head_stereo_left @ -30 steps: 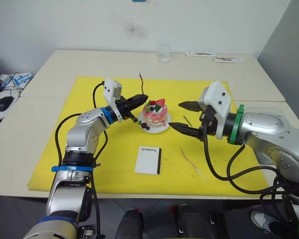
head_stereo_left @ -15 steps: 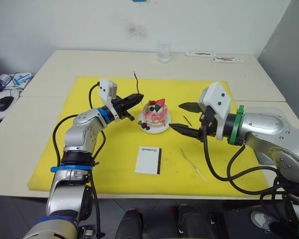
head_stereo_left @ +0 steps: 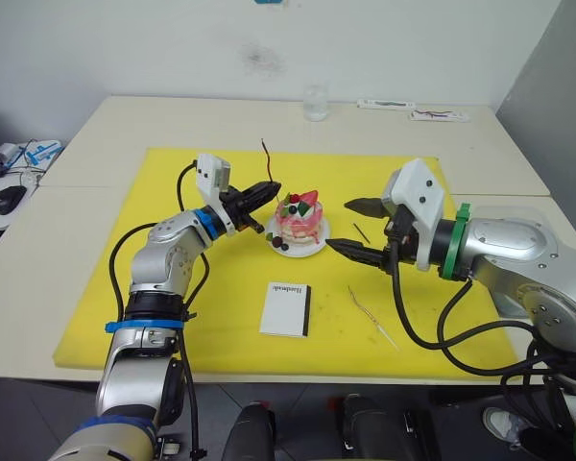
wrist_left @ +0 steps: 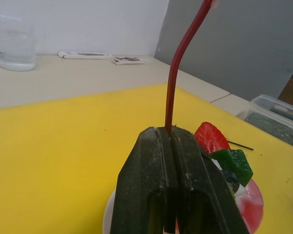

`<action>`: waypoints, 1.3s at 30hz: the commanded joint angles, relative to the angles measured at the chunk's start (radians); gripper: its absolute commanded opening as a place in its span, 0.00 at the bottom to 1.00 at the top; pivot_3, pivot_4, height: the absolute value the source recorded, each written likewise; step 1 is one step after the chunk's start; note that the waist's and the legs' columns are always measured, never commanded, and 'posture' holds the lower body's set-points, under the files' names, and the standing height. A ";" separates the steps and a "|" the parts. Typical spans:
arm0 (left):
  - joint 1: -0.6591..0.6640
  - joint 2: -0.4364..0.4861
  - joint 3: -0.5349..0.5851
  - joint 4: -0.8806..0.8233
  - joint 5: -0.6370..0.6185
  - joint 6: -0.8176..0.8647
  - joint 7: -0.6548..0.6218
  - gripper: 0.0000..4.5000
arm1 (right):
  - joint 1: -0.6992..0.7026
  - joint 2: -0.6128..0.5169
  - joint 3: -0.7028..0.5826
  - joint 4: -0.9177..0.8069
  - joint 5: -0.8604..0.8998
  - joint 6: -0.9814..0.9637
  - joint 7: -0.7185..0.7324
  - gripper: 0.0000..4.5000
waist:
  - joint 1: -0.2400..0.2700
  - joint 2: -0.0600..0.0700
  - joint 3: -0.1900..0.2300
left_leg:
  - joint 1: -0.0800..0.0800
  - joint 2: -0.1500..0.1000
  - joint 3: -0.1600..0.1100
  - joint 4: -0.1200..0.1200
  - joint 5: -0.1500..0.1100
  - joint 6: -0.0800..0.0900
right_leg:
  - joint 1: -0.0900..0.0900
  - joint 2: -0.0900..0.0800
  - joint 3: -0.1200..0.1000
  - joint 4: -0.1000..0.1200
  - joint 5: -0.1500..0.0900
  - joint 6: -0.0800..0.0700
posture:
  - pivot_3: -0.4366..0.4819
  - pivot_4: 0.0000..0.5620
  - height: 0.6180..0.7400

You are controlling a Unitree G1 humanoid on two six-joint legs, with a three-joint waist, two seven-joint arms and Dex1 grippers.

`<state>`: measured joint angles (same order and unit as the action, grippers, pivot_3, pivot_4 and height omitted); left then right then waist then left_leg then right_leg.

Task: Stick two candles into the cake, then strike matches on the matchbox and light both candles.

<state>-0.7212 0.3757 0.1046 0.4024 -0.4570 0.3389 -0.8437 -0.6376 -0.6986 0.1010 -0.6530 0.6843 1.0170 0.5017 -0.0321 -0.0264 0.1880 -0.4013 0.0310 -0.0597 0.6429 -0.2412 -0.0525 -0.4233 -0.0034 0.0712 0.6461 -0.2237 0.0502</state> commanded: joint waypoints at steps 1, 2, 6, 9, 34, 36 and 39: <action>-0.025 0.002 0.001 -0.011 0.008 -0.012 -0.014 0.00 | -0.002 -0.007 -0.029 -0.035 0.001 0.000 0.003 0.76 | 0.000 0.000 0.000 | 0.000 0.000 0.000 0.000 0.000 0.000 | 0.000 0.000 0.000 0.000 0.000 0.000 | 0.48 0.27 1.00; -0.024 0.002 -0.002 -0.011 0.012 -0.016 -0.016 0.00 | -0.002 -0.006 -0.030 -0.035 0.002 0.000 0.003 0.76 | 0.000 0.000 0.000 | 0.000 0.000 0.000 0.000 0.000 0.000 | 0.000 0.000 0.000 0.000 0.000 0.000 | 0.48 0.27 1.00; -0.023 -0.003 0.000 -0.013 0.006 -0.004 -0.020 0.00 | 0.002 -0.005 -0.027 -0.035 0.000 -0.003 0.002 0.76 | 0.000 0.000 0.000 | 0.000 0.000 0.000 0.000 0.000 0.000 | 0.000 0.000 0.000 0.000 0.000 0.000 | 0.48 0.27 1.00; -0.020 -0.007 0.004 -0.026 -0.005 0.013 -0.022 0.00 | 0.006 -0.006 -0.027 -0.038 -0.001 -0.005 0.002 0.76 | 0.000 0.000 0.000 | 0.000 0.000 0.000 0.000 0.000 0.000 | 0.000 0.000 0.000 0.000 0.000 0.000 | 0.48 0.27 1.00; 0.049 -0.016 -0.040 -0.071 0.047 -0.023 -0.042 0.00 | 0.034 -0.006 -0.023 -0.043 -0.012 -0.019 0.007 0.76 | 0.000 0.000 0.000 | 0.001 0.000 0.000 0.000 0.000 0.000 | 0.001 0.000 0.000 0.000 0.000 0.000 | 0.48 0.27 1.00; 0.057 -0.020 -0.043 -0.069 0.052 -0.028 -0.038 0.00 | 0.038 -0.005 -0.022 -0.045 -0.013 -0.020 0.007 0.76 | 0.000 0.000 0.000 | 0.000 0.000 0.000 0.000 0.000 0.000 | 0.001 0.000 0.000 0.000 0.000 0.000 | 0.48 0.27 1.00; 0.062 -0.025 -0.042 -0.050 0.064 -0.047 -0.031 0.00 | 0.041 -0.004 -0.023 -0.046 -0.014 -0.020 0.006 0.76 | 0.001 0.000 0.000 | 0.000 0.000 0.000 0.001 0.000 0.000 | 0.001 0.000 0.000 0.000 0.000 0.000 | 0.48 0.27 1.00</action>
<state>-0.6634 0.3559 0.0746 0.3623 -0.4079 0.3110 -0.8748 -0.5969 -0.7004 0.1008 -0.6635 0.6804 1.0164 0.5047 -0.0315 -0.0263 0.1879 -0.4008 0.0310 -0.0600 0.6435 -0.2412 -0.0525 -0.4221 -0.0034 0.0711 0.6462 -0.2236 0.0503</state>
